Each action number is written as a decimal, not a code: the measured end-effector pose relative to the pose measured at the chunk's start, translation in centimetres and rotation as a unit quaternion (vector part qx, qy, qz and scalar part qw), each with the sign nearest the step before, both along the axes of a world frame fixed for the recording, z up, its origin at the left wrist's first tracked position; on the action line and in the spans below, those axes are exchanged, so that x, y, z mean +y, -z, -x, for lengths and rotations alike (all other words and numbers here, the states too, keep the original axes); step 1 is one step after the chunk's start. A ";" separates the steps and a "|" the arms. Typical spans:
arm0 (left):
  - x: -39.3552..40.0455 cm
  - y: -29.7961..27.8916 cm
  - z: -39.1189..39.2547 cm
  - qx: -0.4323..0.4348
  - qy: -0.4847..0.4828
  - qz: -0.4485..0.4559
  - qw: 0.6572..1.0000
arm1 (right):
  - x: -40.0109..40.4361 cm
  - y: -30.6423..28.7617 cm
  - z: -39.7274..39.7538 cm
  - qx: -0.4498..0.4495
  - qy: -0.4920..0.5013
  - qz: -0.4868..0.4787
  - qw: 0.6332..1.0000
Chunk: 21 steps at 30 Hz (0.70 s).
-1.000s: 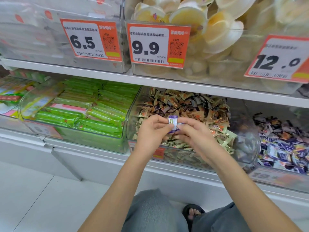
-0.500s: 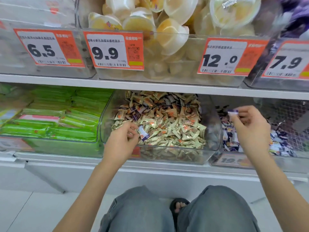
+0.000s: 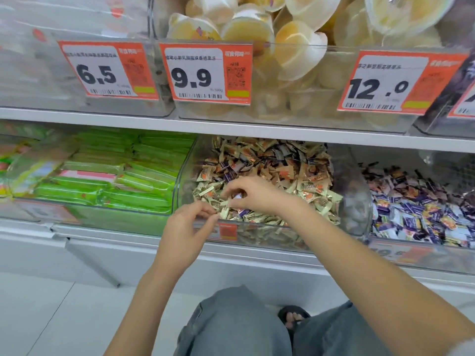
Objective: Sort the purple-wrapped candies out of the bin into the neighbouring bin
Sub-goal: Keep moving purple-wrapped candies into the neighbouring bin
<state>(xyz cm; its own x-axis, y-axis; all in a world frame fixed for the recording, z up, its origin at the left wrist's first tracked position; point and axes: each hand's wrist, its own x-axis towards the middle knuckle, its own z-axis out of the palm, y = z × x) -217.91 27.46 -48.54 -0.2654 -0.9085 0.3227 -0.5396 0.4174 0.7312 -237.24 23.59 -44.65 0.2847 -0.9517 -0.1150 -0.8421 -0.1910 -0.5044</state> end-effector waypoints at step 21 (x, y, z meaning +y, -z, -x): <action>0.5 -0.2 0.5 -0.018 -0.001 0.034 0.999 | 12.3 -2.4 14.6 -0.062 0.393 0.294 0.869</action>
